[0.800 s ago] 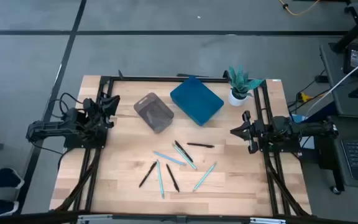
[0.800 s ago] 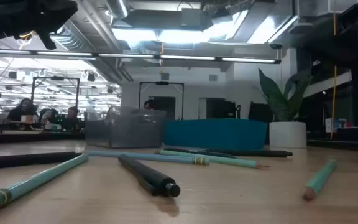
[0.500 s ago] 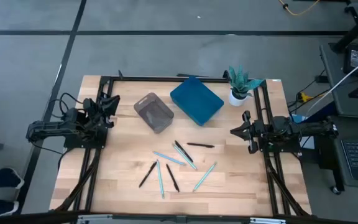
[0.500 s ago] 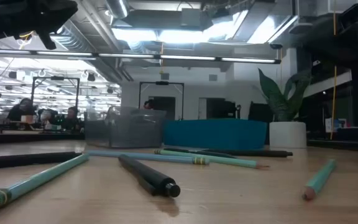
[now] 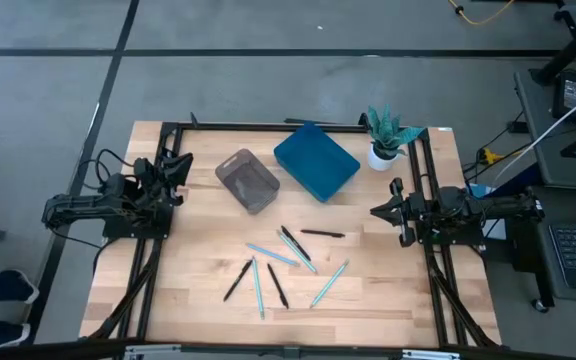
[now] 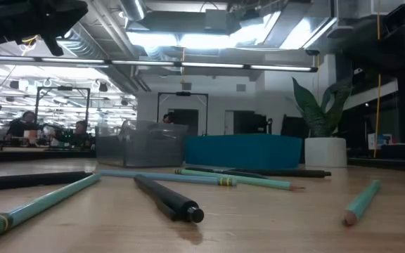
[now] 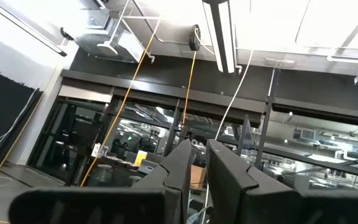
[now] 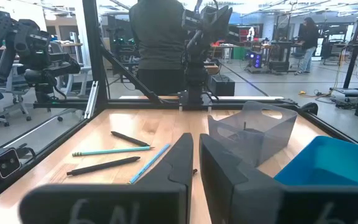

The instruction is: Sort pens & pencils

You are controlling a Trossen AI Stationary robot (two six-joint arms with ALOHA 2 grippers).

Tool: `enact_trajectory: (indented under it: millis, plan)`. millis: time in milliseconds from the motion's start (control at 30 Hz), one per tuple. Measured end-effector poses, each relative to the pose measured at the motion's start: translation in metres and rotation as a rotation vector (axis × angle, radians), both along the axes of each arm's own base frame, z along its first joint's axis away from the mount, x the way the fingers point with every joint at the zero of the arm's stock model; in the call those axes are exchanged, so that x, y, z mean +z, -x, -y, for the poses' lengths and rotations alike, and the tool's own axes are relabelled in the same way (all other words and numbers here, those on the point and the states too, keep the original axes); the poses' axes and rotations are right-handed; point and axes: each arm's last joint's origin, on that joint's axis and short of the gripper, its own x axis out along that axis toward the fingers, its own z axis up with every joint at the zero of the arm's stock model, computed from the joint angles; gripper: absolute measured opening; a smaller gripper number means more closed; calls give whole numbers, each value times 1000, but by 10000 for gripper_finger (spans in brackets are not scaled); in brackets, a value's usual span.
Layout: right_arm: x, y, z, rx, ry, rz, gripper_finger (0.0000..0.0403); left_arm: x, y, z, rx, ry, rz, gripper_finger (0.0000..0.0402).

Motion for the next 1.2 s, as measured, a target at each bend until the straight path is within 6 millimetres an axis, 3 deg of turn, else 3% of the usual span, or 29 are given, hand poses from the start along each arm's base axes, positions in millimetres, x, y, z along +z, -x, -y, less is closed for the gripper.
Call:
enact_trajectory:
  millis: [1200]
  plan:
    - [0, 0, 0, 3, -44, -2, 31, 0, 0, 0, 0, 0, 0, 43]
